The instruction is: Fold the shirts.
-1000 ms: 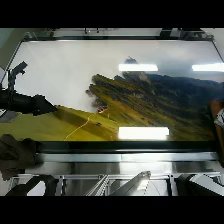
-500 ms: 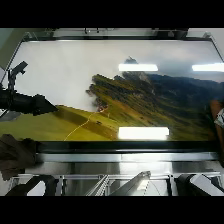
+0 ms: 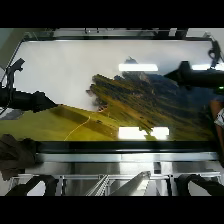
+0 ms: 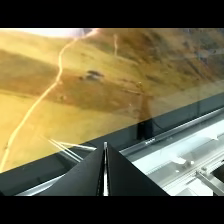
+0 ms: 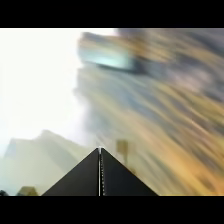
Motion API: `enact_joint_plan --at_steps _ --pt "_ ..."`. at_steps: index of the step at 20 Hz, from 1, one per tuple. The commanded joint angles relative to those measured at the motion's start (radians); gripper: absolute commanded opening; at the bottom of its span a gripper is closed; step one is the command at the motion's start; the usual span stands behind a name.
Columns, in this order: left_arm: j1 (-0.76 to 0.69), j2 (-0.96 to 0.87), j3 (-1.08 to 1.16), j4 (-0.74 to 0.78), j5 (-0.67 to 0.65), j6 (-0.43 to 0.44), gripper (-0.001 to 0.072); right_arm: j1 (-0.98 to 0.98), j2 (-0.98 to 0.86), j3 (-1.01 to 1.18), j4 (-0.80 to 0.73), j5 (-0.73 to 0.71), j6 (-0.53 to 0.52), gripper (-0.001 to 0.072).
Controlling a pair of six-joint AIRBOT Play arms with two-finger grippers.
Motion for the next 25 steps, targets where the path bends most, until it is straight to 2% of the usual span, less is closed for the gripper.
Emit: enact_joint_plan --at_steps 1,25 --pt "0.0 0.0 0.0 0.001 -0.014 0.002 0.0026 0.187 -0.026 0.0 0.064 -0.265 -0.164 0.0024" --pt "0.0 0.0 0.0 0.002 -0.006 0.001 0.0019 0.187 -0.027 -0.001 0.064 -0.249 -0.184 0.0025"
